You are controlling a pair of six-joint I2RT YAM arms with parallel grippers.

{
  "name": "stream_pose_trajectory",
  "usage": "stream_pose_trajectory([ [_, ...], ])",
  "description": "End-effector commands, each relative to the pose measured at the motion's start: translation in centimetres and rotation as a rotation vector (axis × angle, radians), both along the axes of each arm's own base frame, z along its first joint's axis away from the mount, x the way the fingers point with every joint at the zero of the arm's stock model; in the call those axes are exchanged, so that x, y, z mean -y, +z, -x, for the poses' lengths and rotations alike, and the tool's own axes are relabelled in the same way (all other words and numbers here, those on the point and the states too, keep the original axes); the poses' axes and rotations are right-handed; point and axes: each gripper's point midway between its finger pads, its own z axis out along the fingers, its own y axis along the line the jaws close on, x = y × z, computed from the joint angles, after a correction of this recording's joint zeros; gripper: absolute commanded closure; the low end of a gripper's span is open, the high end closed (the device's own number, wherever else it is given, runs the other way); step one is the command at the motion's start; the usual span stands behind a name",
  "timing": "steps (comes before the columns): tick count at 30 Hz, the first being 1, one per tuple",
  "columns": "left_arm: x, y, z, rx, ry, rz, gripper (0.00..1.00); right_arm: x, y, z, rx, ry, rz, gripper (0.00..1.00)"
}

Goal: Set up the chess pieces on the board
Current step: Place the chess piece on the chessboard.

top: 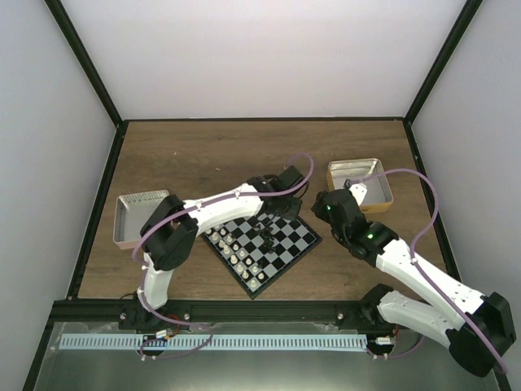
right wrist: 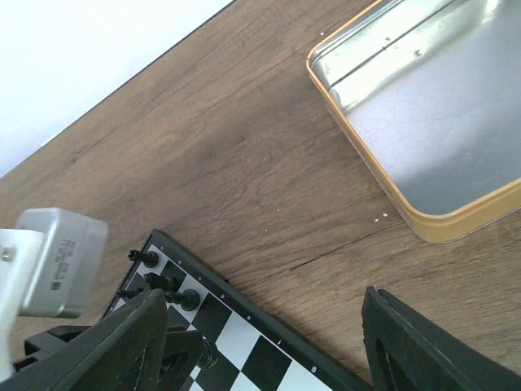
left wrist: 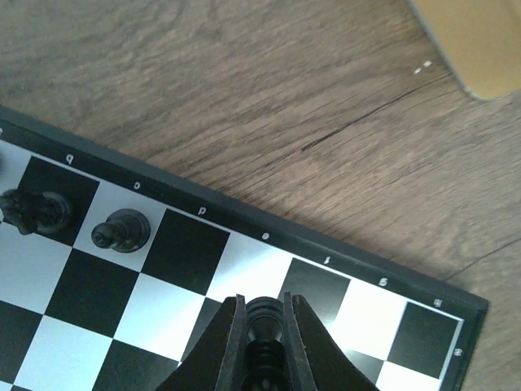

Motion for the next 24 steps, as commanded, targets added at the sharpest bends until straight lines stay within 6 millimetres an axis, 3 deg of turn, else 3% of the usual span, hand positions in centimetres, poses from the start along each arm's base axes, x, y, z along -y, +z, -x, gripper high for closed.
stream_pose_trajectory([
  [1,-0.9,-1.0,-1.1,-0.009,0.044,-0.038,0.91,0.5,-0.1,-0.1,0.003,-0.024,-0.004,0.33],
  [13,-1.5,-3.0,-3.1,-0.002,0.123,-0.042,0.91,-0.6,-0.5,-0.3,-0.014,0.020,-0.032,0.33],
  [24,-1.6,-4.0,-3.7,-0.011,0.128,-0.049,0.89,-0.9,-0.8,-0.3,-0.024,0.027,-0.037,0.32],
])
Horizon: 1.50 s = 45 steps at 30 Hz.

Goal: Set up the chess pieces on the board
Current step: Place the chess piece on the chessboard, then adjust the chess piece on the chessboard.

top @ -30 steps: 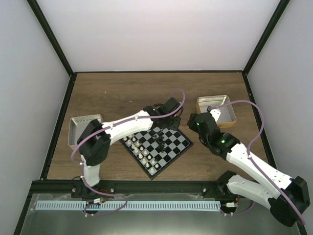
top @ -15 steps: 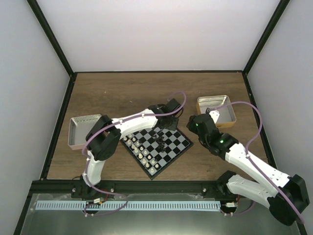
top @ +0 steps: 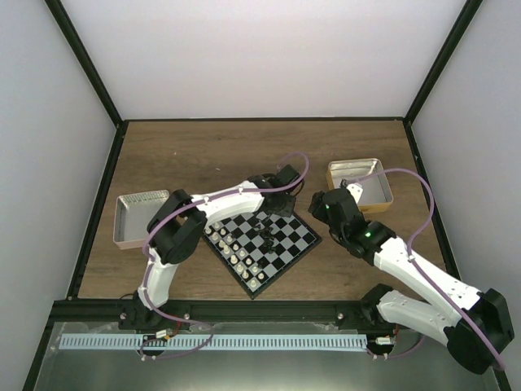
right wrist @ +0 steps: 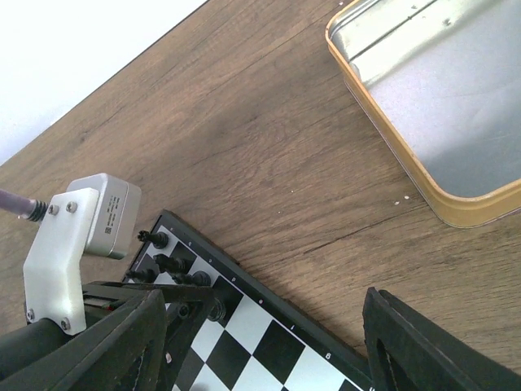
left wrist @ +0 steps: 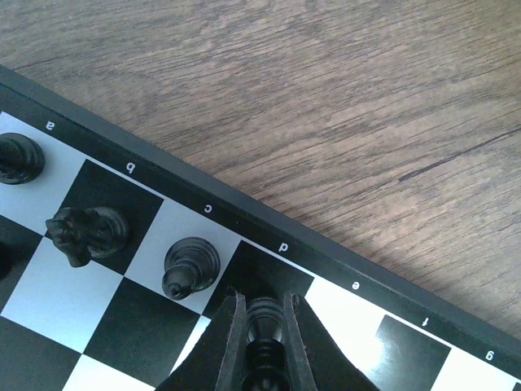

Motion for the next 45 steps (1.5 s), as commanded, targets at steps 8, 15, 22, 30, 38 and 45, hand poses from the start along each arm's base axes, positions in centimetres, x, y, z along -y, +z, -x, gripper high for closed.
stream_pose_trajectory([
  [8,0.7,-0.6,-1.4,0.014,0.003,-0.002,0.90,0.0,0.2,-0.3,0.006,-0.013,-0.016,0.32],
  [15,0.7,-0.5,-1.2,0.004,-0.005,-0.005,0.84,0.0,0.3,-0.3,0.008,-0.010,-0.014,0.32],
  [22,1.2,2.2,-0.6,0.010,-0.029,0.052,0.73,-0.4,0.6,-0.4,0.015,0.009,-0.027,0.32],
  [30,0.8,5.3,0.6,0.013,-0.033,0.126,0.60,-1.9,1.5,-0.3,0.046,0.111,-0.036,0.32],
  [38,-3.2,10.3,0.1,0.147,0.056,0.176,0.55,-6.7,0.9,-0.2,0.035,0.387,-0.037,0.33],
  [45,-11.6,14.9,-1.9,0.351,0.276,0.229,0.51,-12.7,-3.5,0.9,-0.159,0.695,-0.067,0.38],
])
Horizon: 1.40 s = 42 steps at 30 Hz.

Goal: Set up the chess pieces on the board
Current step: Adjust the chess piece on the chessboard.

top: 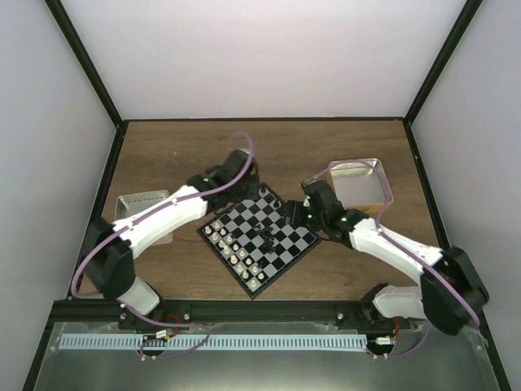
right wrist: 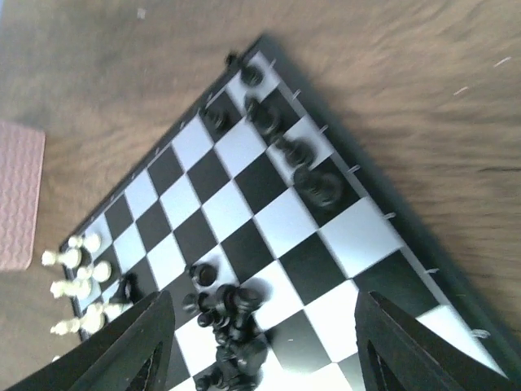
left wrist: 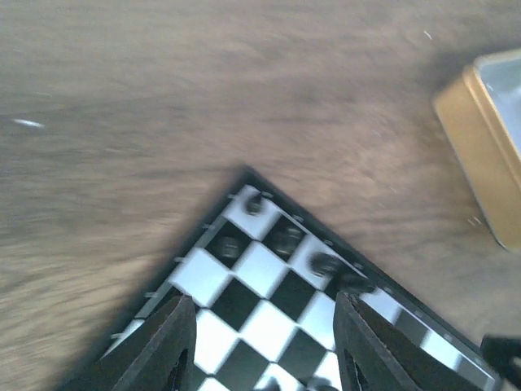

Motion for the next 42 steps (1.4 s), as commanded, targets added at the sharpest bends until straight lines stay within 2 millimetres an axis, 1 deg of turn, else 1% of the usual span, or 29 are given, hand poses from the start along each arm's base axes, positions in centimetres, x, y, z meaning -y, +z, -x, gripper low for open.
stream_pose_trajectory([
  [1,-5.0,4.2,-1.8,0.171,0.176,0.062,0.49,-4.8,-0.4,0.9,-0.082,0.255,-0.049,0.39],
  [4,-8.1,6.4,-1.6,0.264,0.259,0.081,0.43,-5.8,-3.0,1.7,-0.150,0.286,0.045,0.42],
  [6,-9.8,8.1,-1.1,0.323,0.294,0.097,0.40,-6.3,-3.8,1.8,-0.157,0.291,0.097,0.44],
  [9,-11.2,9.1,-0.6,0.373,0.326,0.105,0.36,-7.0,-4.6,2.0,-0.177,0.298,0.147,0.48],
  [10,-11.4,9.2,-0.4,0.384,0.327,0.112,0.35,-7.2,-4.9,2.0,-0.184,0.300,0.163,0.50],
  [12,-11.6,9.5,-0.2,0.401,0.322,0.123,0.34,-7.7,-5.2,1.9,-0.189,0.306,0.187,0.54],
  [15,-11.9,9.5,-0.2,0.411,0.324,0.118,0.33,-8.5,-5.6,1.6,-0.189,0.301,0.230,0.57],
  [17,-12.2,9.4,-0.2,0.412,0.330,0.112,0.33,-8.7,-5.7,1.3,-0.191,0.294,0.261,0.62],
  [19,-12.3,9.2,-0.2,0.410,0.335,0.109,0.31,-8.9,-5.9,1.1,-0.192,0.288,0.291,0.63],
  [27,-12.8,8.3,-0.4,0.394,0.338,0.103,0.31,-9.4,-6.7,1.7,-0.212,0.312,0.340,0.80],
  [35,-12.9,7.7,-0.8,0.378,0.334,0.102,0.30,-9.6,-7.3,2.1,-0.227,0.325,0.352,0.81],
  [39,-12.8,7.4,-1.0,0.368,0.333,0.103,0.30,-10.1,-6.6,2.1,-0.201,0.334,0.344,0.75],
  [42,-12.9,7.3,-1.1,0.365,0.335,0.103,0.30,-10.1,-6.1,2.0,-0.185,0.320,0.348,0.75],
])
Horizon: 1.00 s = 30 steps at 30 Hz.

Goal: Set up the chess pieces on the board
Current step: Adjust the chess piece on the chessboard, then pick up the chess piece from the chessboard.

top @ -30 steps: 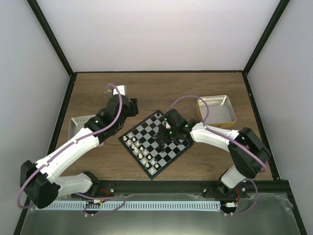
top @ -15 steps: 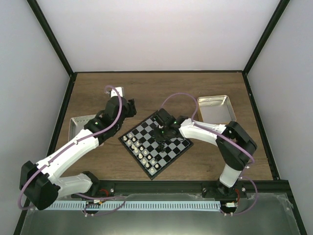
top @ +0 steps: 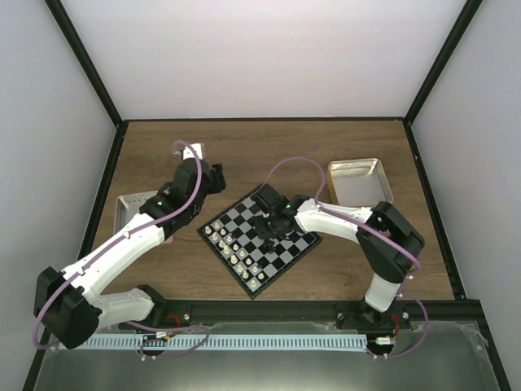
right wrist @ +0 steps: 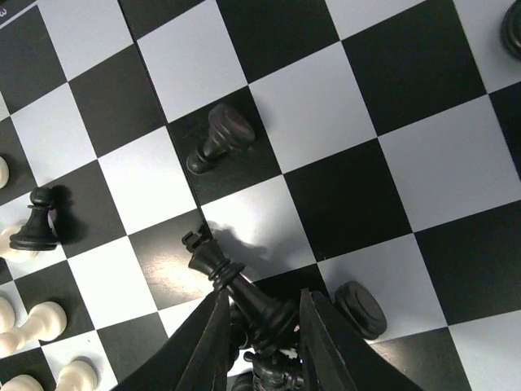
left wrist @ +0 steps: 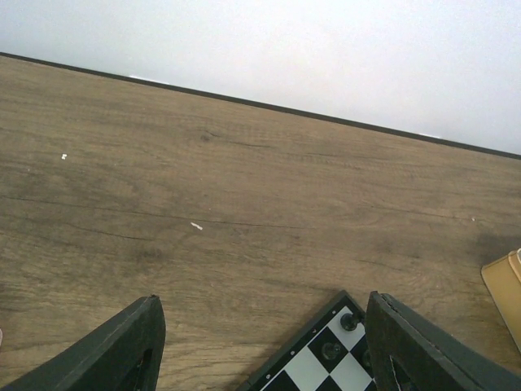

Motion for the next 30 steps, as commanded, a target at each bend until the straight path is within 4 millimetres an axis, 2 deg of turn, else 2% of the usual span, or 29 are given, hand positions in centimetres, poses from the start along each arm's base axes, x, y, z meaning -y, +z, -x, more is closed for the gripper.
stream_pose_trajectory([
  [1,0.0,-0.4,-0.3,-0.002,-0.005,-0.005,0.30,-1.0,2.4,-0.9,0.072,-0.011,-0.014,0.74],
  [4,-0.1,-0.4,-0.4,0.000,0.000,-0.003,0.30,-0.9,3.2,-1.2,0.097,-0.020,-0.015,0.72],
  [8,-0.4,-0.2,-0.4,0.007,0.013,0.007,0.30,-1.5,3.6,-1.9,0.118,-0.013,-0.019,0.64],
  [12,-1.1,0.1,-0.3,0.014,0.042,0.020,0.30,-2.9,3.4,-3.1,0.128,-0.018,-0.031,0.59],
  [18,-2.2,0.2,0.1,0.024,0.083,0.039,0.30,-4.8,2.6,-4.3,0.129,0.002,-0.034,0.59],
  [30,-4.0,0.2,0.6,0.042,0.153,0.100,0.29,-7.3,0.4,-3.3,0.092,0.135,0.004,0.59],
])
